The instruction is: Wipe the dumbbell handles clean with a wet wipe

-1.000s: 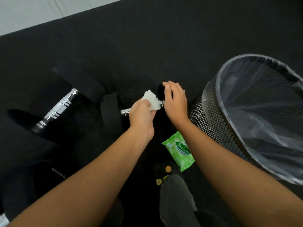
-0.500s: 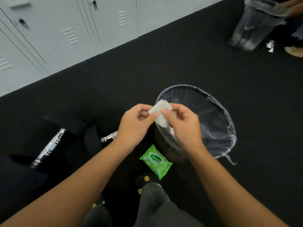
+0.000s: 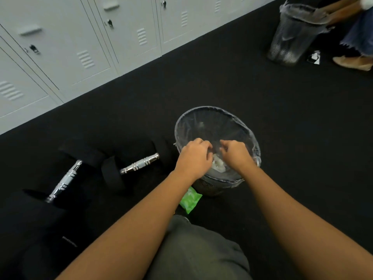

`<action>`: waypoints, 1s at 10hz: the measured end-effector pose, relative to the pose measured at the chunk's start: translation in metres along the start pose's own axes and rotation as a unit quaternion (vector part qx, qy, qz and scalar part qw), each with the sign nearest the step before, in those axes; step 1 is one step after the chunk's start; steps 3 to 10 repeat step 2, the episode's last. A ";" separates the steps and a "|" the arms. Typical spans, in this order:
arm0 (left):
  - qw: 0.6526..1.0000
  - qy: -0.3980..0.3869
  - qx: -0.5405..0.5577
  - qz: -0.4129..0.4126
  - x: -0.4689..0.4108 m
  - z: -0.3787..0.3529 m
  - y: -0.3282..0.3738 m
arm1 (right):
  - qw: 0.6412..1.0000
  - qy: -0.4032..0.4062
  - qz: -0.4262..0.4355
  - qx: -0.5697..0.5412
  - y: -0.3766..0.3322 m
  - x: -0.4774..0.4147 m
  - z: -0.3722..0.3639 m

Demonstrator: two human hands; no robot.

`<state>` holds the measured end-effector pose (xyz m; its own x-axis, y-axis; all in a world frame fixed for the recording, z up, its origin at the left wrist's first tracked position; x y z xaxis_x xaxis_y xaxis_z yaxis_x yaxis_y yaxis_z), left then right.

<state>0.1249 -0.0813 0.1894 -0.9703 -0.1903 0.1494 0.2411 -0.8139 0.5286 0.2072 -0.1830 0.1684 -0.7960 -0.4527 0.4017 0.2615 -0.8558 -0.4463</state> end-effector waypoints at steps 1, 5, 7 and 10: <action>1.000 -0.018 -0.007 0.012 0.004 0.001 -0.004 | 0.999 -0.034 -0.006 0.005 0.000 -0.001 -0.004; 0.999 -0.018 -0.009 0.026 0.008 0.005 -0.008 | 0.999 -0.037 -0.007 0.007 0.005 -0.004 -0.008; 0.999 -0.018 -0.009 0.026 0.008 0.005 -0.008 | 0.999 -0.037 -0.007 0.007 0.005 -0.004 -0.008; 0.999 -0.018 -0.009 0.026 0.008 0.005 -0.008 | 0.999 -0.037 -0.007 0.007 0.005 -0.004 -0.008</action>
Point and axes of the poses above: each hand's wrist, its own x-axis away from the middle knuckle, its own z-axis out of the back of the hand, y = z × x, the point moved 4 cm from there along -x, towards the middle knuckle, and after that the axes turned 6 degrees about -y, right-handed, at the moved point
